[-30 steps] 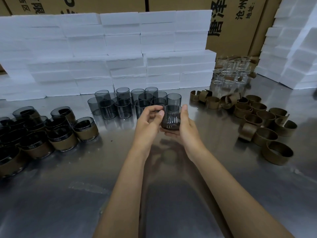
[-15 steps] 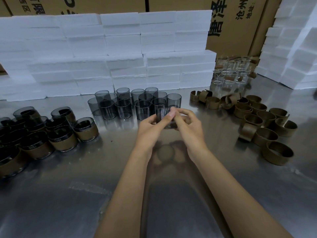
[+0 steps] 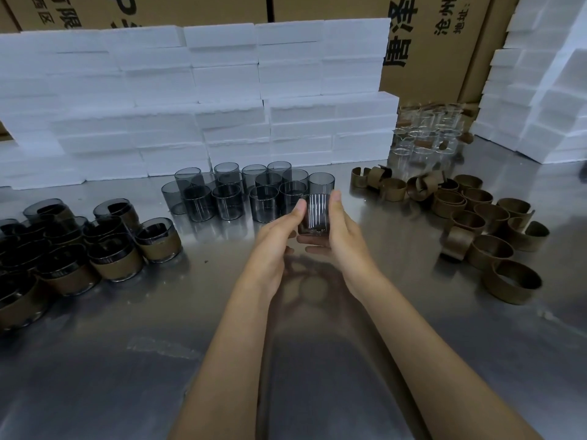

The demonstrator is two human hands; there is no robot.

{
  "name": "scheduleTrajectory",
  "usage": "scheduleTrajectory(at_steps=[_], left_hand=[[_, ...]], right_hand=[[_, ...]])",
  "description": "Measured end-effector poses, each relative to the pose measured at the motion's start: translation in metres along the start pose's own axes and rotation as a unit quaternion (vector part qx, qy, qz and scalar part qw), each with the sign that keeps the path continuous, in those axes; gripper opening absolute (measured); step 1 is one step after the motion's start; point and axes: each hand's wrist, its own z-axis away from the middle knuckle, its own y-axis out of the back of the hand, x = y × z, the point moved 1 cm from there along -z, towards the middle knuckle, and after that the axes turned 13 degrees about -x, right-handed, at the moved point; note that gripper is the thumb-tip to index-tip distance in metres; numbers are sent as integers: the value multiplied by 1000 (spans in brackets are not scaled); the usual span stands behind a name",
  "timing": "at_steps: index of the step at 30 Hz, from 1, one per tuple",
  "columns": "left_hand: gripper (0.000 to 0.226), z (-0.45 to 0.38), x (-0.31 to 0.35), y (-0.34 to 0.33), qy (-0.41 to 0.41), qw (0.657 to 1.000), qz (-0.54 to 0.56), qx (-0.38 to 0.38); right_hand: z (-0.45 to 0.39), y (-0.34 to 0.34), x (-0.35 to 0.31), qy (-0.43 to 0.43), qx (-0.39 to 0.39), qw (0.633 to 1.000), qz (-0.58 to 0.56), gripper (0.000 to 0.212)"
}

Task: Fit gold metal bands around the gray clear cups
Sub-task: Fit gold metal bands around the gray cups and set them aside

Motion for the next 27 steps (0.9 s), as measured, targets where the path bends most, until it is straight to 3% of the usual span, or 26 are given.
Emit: scheduleTrajectory(at_steps=[5,9,11,15,19,27], left_hand=[[47,1,0,-2,16,1000,-18,20],[38,1,1,-3,-45,998,-21,-44],[45,3,2,-3,-67,994,-18,-86],[61,2,5,-4,-55,991,-41,-114],[69,0,3,-3,-60,993,-61,-82],[66,-2,0,-8,-115,979,-168,-30]], right_hand=[[-4,6,-4,0,16,988,-153,53],[-1,11,-3,-23,-36,949,-312,50],[-1,13,-3,-48,-54,936,-344,48],[-4,18,-2,-69,-55,923,-375,44],[-7,22,1,-57,-48,927,-366,32],[-6,26,-2,-63,-35,947,-314,35]])
